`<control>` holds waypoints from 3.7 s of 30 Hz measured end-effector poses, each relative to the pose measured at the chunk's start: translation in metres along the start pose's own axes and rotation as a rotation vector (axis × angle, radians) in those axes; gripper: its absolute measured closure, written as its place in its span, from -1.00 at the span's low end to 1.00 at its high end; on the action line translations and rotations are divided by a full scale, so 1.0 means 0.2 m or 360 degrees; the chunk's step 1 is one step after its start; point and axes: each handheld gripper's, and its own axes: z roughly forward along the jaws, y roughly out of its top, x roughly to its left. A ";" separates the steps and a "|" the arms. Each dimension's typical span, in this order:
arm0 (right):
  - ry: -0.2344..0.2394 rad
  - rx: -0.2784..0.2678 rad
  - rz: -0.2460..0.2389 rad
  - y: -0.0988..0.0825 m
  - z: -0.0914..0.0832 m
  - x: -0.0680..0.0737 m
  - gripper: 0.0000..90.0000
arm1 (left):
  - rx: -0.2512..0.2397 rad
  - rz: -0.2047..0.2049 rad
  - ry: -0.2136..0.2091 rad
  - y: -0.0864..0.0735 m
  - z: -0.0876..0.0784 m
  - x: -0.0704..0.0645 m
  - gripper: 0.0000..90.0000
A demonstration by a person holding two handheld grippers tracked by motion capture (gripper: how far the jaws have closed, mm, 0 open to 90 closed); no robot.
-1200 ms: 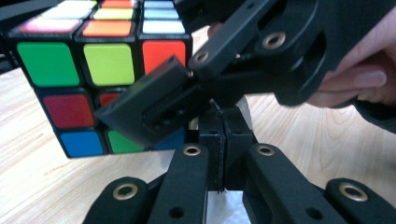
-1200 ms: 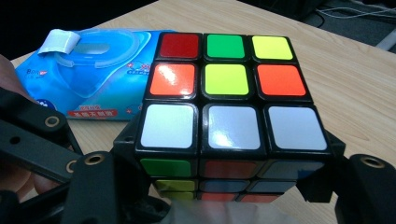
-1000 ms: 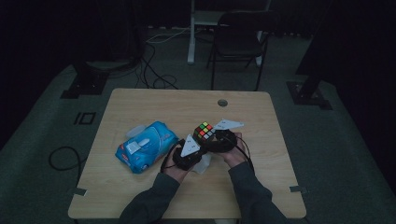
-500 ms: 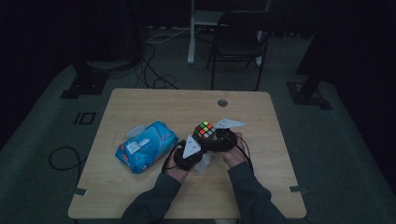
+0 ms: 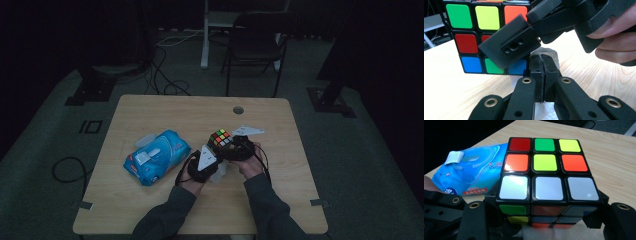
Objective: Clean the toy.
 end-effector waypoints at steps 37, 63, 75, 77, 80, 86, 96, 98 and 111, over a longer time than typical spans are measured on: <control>-0.0035 -0.0032 0.0086 0.01 -0.02 -0.01 -0.23 | -0.0017 -0.0017 0.0049 -0.02 0.02 -0.02 0.99; -0.0048 -0.0042 0.0117 0.02 -0.02 0.00 -0.23 | -0.0088 -0.0047 0.0098 -0.01 0.00 -0.03 0.99; -0.0120 -0.0047 0.0129 0.00 -0.05 -0.05 -0.23 | 0.0002 -0.0013 0.0149 -0.05 -0.03 0.00 0.99; -0.0130 -0.0042 0.0119 0.00 -0.05 -0.05 -0.23 | 0.0026 -0.0023 0.0157 -0.06 -0.04 0.02 0.98; -0.0130 -0.0039 0.0121 -0.01 -0.06 -0.05 -0.23 | 0.0066 -0.0025 0.0166 -0.08 -0.05 0.04 0.98; -0.0127 -0.0031 0.0115 -0.01 -0.05 -0.05 -0.23 | 0.0073 -0.0046 0.0173 -0.09 -0.08 0.07 0.98; -0.0100 0.0012 0.0098 -0.06 -0.03 -0.03 -0.23 | -0.0010 -0.0060 0.0187 -0.02 -0.14 0.10 0.98; -0.0090 0.0021 0.0068 -0.07 -0.04 -0.03 -0.23 | -0.0024 -0.0066 0.0191 -0.01 -0.15 0.11 0.98; -0.0126 0.0118 -0.0032 -0.21 -0.01 -0.02 -0.23 | -0.0080 -0.0061 0.0222 0.05 -0.22 0.16 0.98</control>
